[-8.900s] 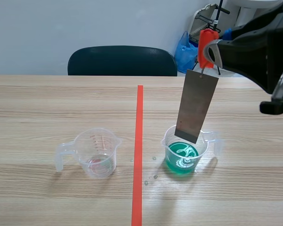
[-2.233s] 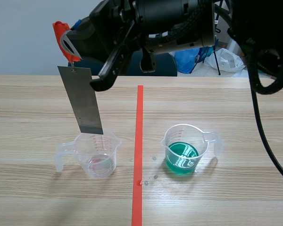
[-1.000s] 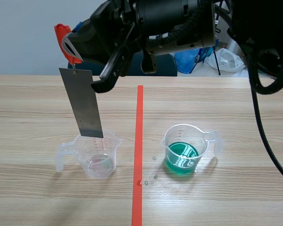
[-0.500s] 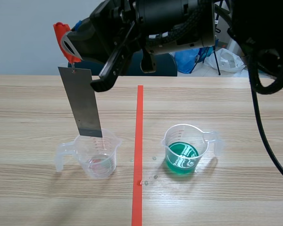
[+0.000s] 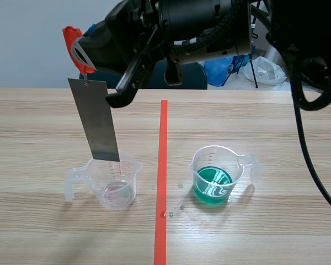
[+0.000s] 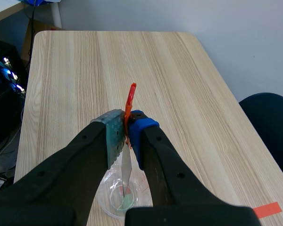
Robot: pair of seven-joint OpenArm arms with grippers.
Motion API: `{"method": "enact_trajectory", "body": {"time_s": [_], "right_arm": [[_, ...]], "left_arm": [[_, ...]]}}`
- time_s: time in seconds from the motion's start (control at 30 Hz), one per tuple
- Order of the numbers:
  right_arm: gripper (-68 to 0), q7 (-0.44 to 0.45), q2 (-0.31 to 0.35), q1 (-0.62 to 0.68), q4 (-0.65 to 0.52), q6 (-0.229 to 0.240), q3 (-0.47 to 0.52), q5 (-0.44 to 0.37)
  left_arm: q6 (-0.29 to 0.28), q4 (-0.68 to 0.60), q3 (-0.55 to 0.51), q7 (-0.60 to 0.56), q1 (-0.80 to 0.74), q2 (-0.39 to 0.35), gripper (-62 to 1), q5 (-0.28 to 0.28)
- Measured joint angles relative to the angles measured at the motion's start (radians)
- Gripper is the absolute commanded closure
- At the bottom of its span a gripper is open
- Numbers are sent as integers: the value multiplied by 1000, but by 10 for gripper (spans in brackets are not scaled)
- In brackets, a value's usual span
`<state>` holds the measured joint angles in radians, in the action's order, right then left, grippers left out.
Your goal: Do the redox reaction experiment
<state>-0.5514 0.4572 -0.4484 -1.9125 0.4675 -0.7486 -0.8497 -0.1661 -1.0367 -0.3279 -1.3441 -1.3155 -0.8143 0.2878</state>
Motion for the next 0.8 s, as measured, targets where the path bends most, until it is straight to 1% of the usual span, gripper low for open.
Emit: {"method": "enact_trajectory", "body": {"time_s": [0.8], "right_arm": [[-8,8,0,0,0,0,0,0]], "left_arm": [[0,0,0,0,0,0,-623,0]]}}
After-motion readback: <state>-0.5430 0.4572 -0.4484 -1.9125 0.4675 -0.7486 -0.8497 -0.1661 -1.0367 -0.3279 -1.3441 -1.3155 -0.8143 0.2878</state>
